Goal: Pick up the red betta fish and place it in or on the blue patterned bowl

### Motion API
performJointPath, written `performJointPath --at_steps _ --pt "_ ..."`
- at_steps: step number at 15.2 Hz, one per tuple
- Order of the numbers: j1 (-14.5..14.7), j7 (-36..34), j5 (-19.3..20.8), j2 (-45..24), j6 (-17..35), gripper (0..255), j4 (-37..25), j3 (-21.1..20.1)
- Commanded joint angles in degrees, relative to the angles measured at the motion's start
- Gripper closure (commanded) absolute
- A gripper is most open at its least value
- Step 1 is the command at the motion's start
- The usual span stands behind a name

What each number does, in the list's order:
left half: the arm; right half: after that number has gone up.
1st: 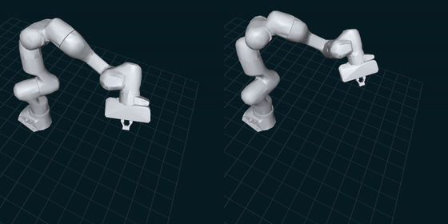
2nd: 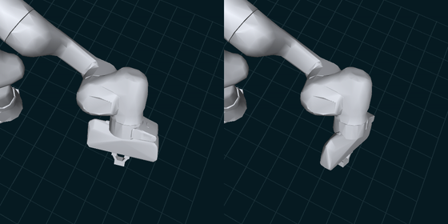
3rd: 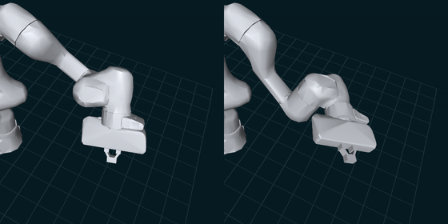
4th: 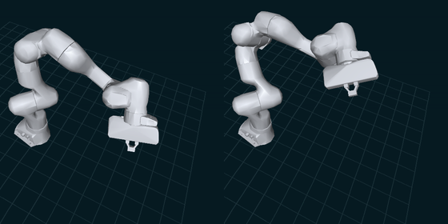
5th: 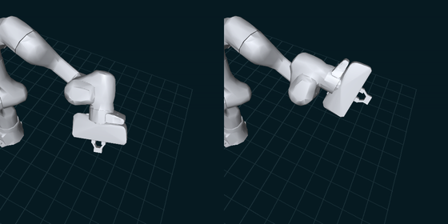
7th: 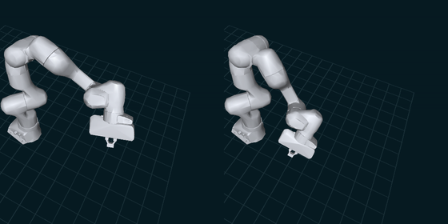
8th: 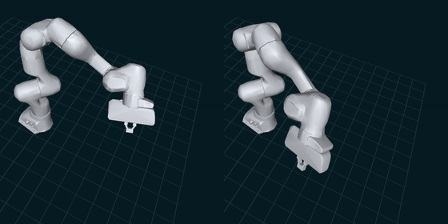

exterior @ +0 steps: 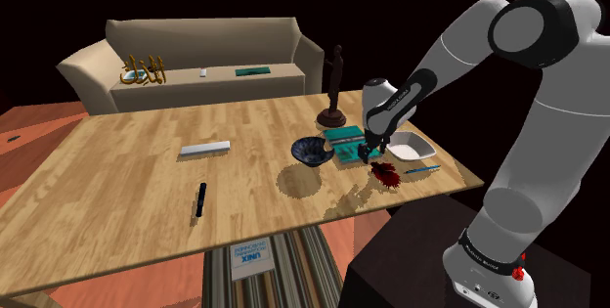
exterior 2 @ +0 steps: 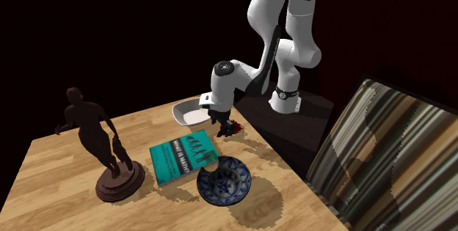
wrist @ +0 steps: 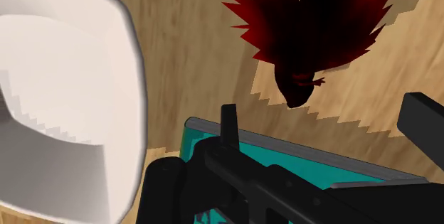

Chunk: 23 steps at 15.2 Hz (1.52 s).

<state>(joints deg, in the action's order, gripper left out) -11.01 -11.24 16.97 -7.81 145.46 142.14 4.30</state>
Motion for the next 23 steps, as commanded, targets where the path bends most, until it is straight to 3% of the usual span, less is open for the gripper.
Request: performJointPath --at_steps 1,7,14,15,23 --pt "-0.3 0.1 0.1 -1.9 0.7 0 -1.1 0.2" --pt "-0.5 -0.8 1.5 -6.1 5.0 0 -1.0 0.9" --pt "-0.5 -0.8 1.5 -6.1 5.0 0 -1.0 0.9" --pt "-0.5 -0.8 1.5 -6.1 5.0 255 -1.0 0.9" --pt "-0.5 -0.8 1.5 -6.1 5.0 255 -1.0 0.9"
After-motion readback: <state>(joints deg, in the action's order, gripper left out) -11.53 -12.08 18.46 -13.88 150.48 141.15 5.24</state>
